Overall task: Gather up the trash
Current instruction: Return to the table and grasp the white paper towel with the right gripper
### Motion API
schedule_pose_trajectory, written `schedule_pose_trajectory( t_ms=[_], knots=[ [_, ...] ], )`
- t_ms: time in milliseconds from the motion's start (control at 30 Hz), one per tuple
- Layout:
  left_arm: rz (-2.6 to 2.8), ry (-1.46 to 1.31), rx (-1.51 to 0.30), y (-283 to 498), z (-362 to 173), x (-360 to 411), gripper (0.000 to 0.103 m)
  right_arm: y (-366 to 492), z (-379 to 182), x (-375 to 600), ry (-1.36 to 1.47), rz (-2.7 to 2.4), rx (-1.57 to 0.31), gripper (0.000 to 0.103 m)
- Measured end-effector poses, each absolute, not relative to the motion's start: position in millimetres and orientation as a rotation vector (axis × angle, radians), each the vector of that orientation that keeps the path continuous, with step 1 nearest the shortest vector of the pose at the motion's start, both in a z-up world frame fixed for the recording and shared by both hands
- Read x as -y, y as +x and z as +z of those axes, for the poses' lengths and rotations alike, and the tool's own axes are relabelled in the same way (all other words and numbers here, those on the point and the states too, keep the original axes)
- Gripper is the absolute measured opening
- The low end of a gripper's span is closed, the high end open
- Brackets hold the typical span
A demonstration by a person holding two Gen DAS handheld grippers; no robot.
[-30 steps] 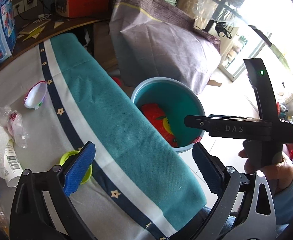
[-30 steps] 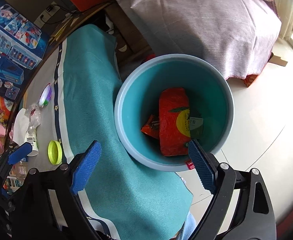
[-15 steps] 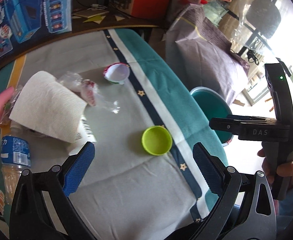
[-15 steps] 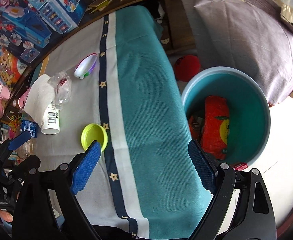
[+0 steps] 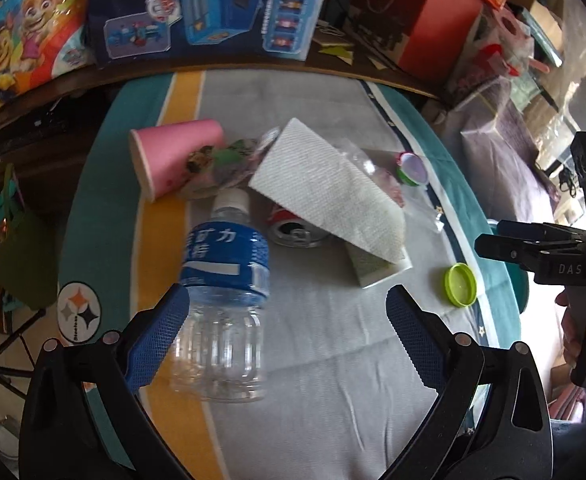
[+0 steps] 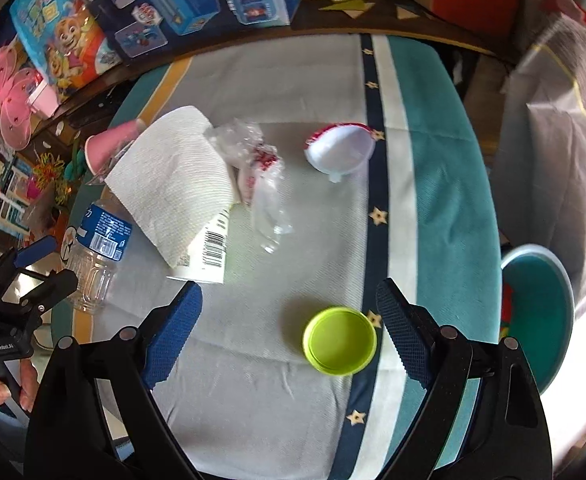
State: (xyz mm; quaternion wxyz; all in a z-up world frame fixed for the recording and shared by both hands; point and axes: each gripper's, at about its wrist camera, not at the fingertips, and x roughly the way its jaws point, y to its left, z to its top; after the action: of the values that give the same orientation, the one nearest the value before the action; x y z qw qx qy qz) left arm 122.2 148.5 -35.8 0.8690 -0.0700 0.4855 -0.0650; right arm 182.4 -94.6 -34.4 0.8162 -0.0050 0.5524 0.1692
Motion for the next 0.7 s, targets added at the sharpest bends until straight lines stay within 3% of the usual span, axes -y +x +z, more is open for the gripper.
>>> schedule_pose_trajectory(
  t_ms=[567,667,700],
  knots=[
    [-0.128,-0.254,-1.118,147.0,-84.3,-189.2,0.099,249.4,-59.0,-15.2,-0.102,0.491,-1.229,0.085],
    [-0.131,-0.267,-1.132,150.3,-90.6,-191.0,0.099,256.7,-65.6,-21.2,-0.079,0.508,-1.235,0.081],
    [-0.132,-0.273,-1.136,151.4,-92.5,-191.4,0.099,258.1,-65.9,-21.4,-0.057,0.518,-1.236,0.076]
  ],
)
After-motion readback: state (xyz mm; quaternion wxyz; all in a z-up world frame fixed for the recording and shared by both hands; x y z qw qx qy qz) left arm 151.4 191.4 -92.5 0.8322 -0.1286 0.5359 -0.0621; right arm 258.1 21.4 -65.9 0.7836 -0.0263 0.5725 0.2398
